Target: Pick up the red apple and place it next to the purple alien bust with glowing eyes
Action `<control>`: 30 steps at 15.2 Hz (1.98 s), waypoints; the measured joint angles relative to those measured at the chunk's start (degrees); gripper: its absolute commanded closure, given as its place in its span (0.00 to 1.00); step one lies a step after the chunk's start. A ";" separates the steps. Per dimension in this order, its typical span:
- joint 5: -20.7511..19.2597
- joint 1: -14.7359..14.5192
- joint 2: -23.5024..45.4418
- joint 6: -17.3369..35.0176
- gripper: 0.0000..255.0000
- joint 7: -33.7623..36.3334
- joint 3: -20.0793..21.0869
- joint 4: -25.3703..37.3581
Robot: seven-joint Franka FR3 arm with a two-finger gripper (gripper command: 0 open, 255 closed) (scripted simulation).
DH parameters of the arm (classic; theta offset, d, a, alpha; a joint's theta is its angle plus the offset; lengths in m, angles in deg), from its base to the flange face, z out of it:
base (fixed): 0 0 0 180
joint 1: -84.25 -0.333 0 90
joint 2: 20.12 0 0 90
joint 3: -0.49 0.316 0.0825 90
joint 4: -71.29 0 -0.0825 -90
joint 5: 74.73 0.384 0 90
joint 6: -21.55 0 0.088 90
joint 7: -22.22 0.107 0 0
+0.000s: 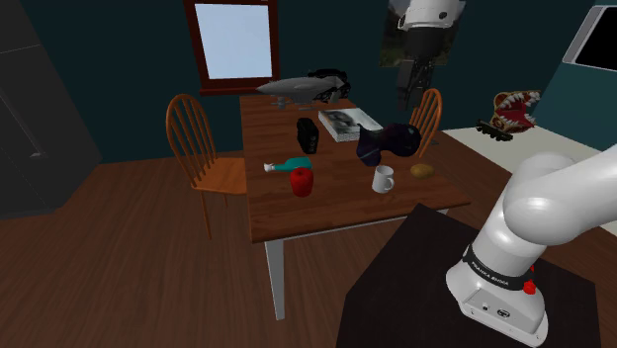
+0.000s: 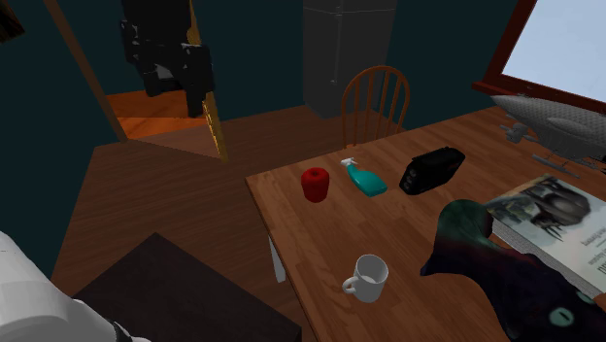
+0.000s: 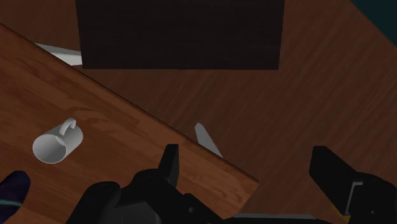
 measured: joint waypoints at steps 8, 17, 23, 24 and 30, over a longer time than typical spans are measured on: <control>-0.78 0.06 8.81 11.64 0.00 -0.39 0.80 -1.85; -2.02 0.14 25.42 28.12 0.00 0.05 1.95 0.03; -3.29 0.20 37.74 37.17 0.00 1.03 2.43 4.40; -3.59 0.30 39.55 38.27 0.00 1.04 2.36 5.30; -5.34 0.31 52.87 43.88 0.00 2.34 2.27 14.14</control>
